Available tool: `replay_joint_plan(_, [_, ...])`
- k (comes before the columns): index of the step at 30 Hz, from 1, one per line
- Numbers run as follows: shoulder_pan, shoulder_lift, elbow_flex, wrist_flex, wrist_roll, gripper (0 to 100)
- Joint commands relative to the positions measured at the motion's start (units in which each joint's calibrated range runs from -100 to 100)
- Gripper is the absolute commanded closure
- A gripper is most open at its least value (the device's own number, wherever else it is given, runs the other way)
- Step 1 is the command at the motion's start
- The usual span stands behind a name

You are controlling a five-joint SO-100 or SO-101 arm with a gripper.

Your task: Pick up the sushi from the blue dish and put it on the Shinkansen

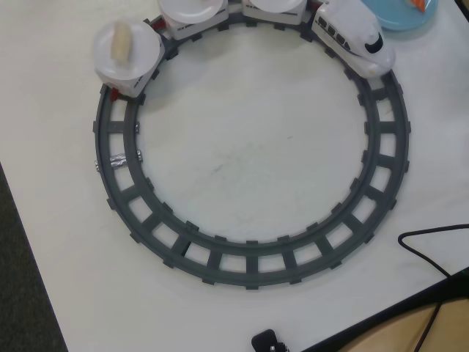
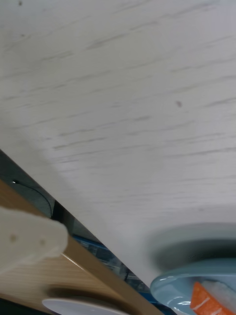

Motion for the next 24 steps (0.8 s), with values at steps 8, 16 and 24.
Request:
replay_joint_plan(8, [2.56, 10.26, -10.58, 2.38, 3.79, 73])
replay_joint_plan(16, [2.56, 4.99, -10.58, 3.15, 4.11, 73])
replay_joint_plan(24, [2.56, 12.59, -24.50, 3.15, 6.57, 73])
